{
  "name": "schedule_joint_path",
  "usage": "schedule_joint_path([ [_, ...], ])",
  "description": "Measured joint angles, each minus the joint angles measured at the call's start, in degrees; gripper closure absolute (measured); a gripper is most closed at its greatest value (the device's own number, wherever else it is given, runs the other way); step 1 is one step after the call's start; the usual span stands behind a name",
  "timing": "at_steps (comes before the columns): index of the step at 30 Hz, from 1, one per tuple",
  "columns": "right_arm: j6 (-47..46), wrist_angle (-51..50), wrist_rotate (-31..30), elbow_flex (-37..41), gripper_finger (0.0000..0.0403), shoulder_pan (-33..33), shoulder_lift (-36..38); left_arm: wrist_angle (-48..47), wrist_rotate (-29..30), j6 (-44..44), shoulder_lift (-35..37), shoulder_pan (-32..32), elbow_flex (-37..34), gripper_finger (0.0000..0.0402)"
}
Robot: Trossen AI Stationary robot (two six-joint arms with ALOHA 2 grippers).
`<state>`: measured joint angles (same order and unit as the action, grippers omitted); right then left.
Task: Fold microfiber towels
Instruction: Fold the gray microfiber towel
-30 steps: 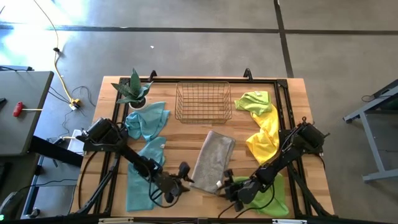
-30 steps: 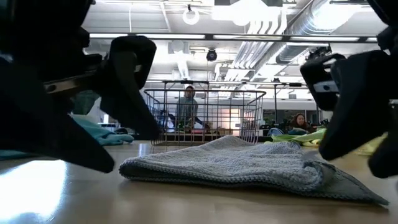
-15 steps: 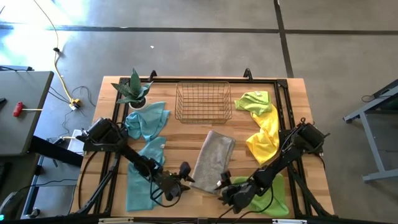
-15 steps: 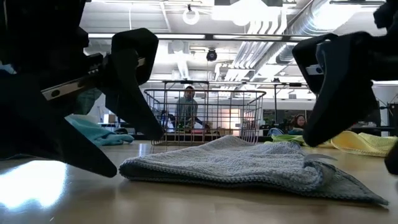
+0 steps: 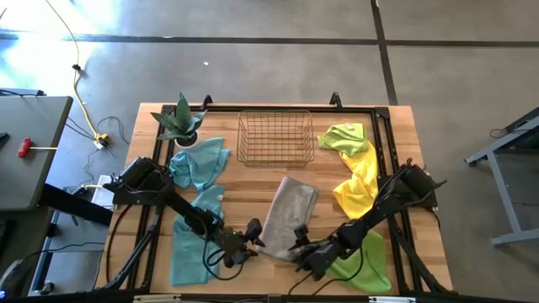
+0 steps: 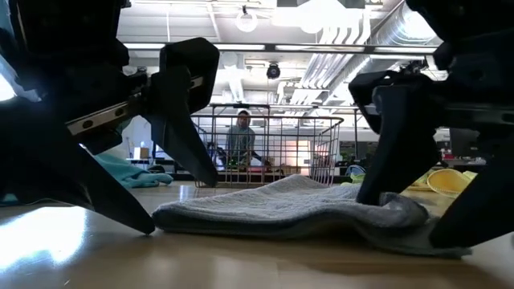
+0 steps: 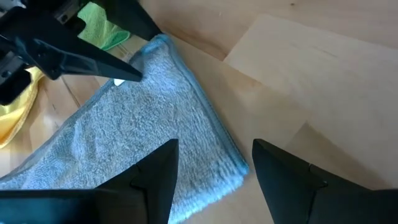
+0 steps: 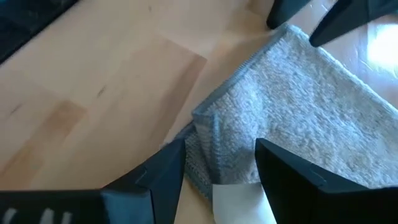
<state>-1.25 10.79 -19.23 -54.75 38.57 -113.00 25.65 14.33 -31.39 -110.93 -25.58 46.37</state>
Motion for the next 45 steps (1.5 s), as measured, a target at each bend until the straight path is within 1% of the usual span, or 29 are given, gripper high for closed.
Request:
schedule_joint_path([
  [5, -0.40, 1.08, -0.35, -0.03, 0.0213, -0.07, -1.73, 0.10, 0.47, 0.24, 0.00, 0.02, -0.04, 0.0206],
  [8, -0.40, 1.22, -0.47, 0.01, 0.0231, -0.06, -1.81, 0.31, 0.88, 0.57, 0.00, 0.02, -0.09, 0.0206],
  [12, -1.45, 1.10, -0.09, 0.05, 0.0280, 0.00, -1.91, 0.55, 1.06, 0.29, -0.02, 0.02, -0.11, 0.0206],
  [18, -4.67, 0.86, -0.53, 0.16, 0.0376, 0.11, -2.02, 0.10, 1.77, -1.22, 0.02, -1.24, -0.02, 0.0206],
  [20, -5.12, 0.81, -0.64, 0.18, 0.0395, 0.11, -2.02, -0.04, 1.97, -2.86, 0.04, -1.98, 0.05, 0.0206],
  [24, -6.09, 1.22, -1.47, 0.24, 0.0388, 0.13, -2.02, -0.09, 4.48, -5.32, 0.09, -3.08, 0.09, 0.0206],
  [26, -6.23, 1.27, -1.63, 0.28, 0.0395, 0.10, -1.71, -0.17, 5.51, -5.68, 0.09, -3.12, 0.09, 0.0206],
  [31, -6.56, -0.38, -1.80, 0.57, 0.0399, 0.00, 0.67, -0.79, 5.57, -6.25, 0.09, -3.16, 0.13, 0.0206],
  [35, -9.48, -0.29, -1.55, 0.67, 0.0401, 0.00, 3.41, -0.87, 5.79, -8.22, 0.11, -3.41, 0.13, 0.0206],
  [39, -12.21, 0.67, -0.69, 0.58, 0.0402, 0.00, 3.73, 0.05, 8.17, -9.90, 0.09, -3.14, 0.02, 0.0206],
  [45, -17.67, 2.25, -1.01, 0.51, 0.0402, -0.50, 3.77, -0.33, 6.63, -10.14, 0.04, -2.82, -0.02, 0.0206],
])
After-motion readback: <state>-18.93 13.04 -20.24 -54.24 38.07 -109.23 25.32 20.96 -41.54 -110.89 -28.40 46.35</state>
